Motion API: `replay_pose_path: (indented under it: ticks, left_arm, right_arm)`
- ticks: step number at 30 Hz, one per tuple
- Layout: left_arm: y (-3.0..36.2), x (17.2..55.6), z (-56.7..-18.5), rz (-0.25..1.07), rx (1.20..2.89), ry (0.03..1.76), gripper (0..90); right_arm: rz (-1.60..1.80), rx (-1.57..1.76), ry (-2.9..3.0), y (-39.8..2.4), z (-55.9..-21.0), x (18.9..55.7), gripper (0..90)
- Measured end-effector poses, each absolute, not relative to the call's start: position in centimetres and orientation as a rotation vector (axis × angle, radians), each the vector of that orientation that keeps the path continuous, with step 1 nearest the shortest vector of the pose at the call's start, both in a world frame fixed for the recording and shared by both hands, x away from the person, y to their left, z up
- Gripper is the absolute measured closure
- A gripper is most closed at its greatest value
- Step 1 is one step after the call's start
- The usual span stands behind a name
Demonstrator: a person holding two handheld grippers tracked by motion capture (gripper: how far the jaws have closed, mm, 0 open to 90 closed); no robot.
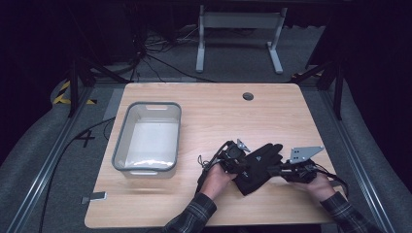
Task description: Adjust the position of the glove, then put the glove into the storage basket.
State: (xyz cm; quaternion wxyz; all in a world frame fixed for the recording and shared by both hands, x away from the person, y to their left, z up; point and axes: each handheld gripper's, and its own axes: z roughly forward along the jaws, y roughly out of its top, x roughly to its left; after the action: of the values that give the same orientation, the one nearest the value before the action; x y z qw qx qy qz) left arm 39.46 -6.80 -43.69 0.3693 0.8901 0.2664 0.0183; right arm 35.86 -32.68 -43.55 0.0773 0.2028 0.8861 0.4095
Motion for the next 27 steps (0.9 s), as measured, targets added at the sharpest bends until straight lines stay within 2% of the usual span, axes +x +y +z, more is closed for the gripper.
replay_pose_path:
  ticks: [3, 10, 15, 17, 27]
  left_arm:
    - [-7.0, 39.8, -43.1, 0.072, 2.261, 0.671, 60.6]
    - [-8.7, 40.9, -42.9, -0.003, 2.289, 0.591, 34.9]
    - [-9.5, 41.3, -43.6, -0.018, 2.301, 0.576, 21.2]
    - [-9.9, 41.4, -44.2, -0.026, 2.306, 0.576, 17.7]
    - [-10.6, 41.5, -45.1, 0.028, 2.340, 0.569, 12.5]
  right_arm:
    - [1.209, 0.656, 2.626, -34.0, -43.5, 35.4, 67.2]
    - [1.154, 0.764, 2.577, -36.6, -44.1, 34.4, 40.4]
    - [1.138, 0.804, 2.562, -37.6, -44.8, 34.0, 34.5]
    - [1.142, 0.811, 2.548, -38.1, -45.2, 33.8, 30.2]
    - [1.098, 0.809, 2.548, -38.3, -45.9, 33.9, 26.9]
